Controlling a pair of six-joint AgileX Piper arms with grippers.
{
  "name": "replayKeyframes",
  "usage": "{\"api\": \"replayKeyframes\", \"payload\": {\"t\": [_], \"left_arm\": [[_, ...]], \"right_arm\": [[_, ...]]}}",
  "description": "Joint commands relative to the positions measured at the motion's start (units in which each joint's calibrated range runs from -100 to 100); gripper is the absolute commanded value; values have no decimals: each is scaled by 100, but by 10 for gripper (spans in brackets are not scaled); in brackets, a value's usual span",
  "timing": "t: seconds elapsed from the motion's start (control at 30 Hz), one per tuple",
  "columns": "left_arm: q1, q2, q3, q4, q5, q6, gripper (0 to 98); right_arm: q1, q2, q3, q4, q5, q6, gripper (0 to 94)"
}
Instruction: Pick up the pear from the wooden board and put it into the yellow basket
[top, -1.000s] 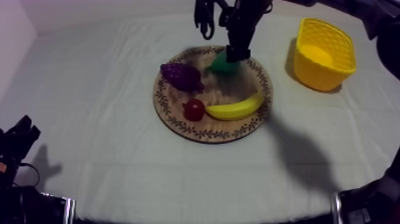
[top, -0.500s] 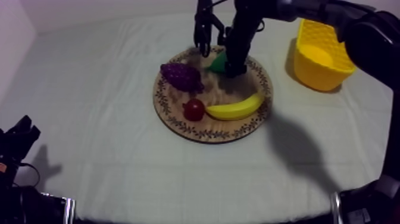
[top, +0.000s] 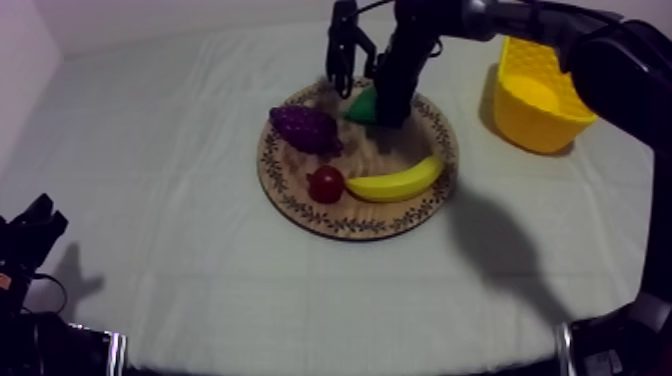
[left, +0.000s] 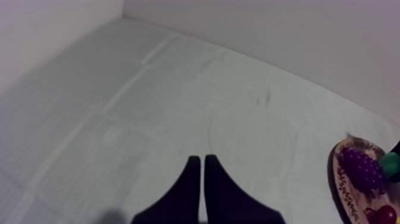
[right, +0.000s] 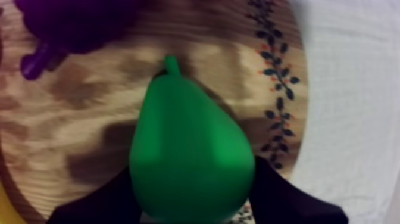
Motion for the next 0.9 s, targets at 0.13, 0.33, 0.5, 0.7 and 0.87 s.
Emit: {"api": "replayKeyframes", "payload": {"t": [0.13,0.33,0.5,0.7,0.87], "left_arm": [[-1,-4,0,1,0,-1,1],[-1,-4,0,1,0,-1,1],[-1,-4,0,1,0,-1,1],[-1,-4,0,1,0,-1,1],[-1,-4,0,1,0,-1,1]], "right_arm": [[-59,-625,639,-51,-67,-14,409],[124,-2019,1615,-178,100,134,419],[483,-3314,2257,-224,537,275,427],[1121,-4508,2687,-179,1046,454,435],[1794,-4814,2751,-155,1219,624,438]]}}
